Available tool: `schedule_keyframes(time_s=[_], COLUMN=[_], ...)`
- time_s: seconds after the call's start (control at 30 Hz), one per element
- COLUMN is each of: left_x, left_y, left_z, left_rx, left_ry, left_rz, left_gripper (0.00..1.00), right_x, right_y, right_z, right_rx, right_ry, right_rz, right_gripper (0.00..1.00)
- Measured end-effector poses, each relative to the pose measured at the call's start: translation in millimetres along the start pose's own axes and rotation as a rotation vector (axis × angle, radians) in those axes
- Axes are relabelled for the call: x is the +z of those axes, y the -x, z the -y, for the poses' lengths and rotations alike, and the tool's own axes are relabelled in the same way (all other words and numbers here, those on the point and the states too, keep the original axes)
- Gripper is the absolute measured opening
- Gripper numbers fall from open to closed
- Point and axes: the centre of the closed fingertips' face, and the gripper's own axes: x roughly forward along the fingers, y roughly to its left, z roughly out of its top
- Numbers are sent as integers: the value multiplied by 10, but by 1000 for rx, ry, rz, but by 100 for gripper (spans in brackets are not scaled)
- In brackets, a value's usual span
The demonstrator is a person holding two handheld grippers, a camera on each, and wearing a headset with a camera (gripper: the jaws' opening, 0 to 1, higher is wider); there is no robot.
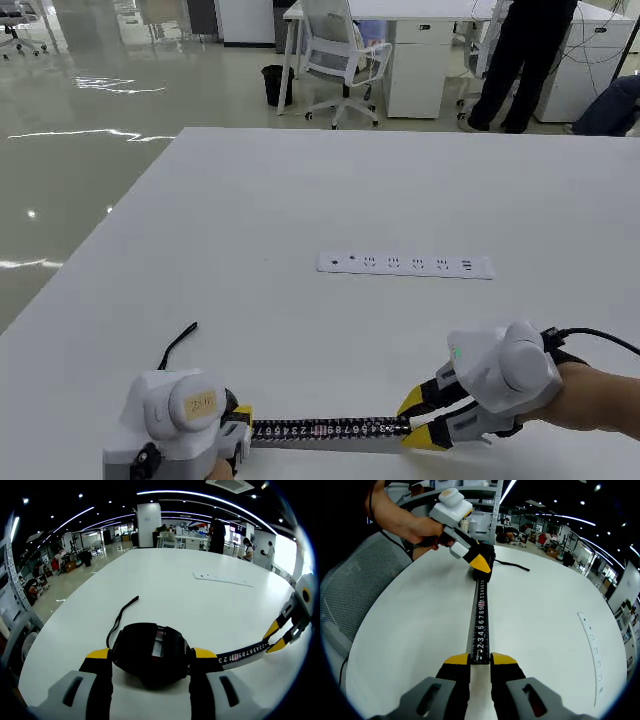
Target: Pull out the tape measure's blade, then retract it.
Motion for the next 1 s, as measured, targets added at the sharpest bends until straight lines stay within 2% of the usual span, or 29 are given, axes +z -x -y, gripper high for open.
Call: schedule_keyframes(time_s=[1.0], left_x=[-8], left_y=[13], left_z=[-4], left_rx=[2], left_ry=[-8], left_rz=[-1], left_gripper=[58], right_x=[72], right_y=[-78], right_z=[2], right_rx=[6], right_ry=[2], right_rz=[-1], right_gripper=[15])
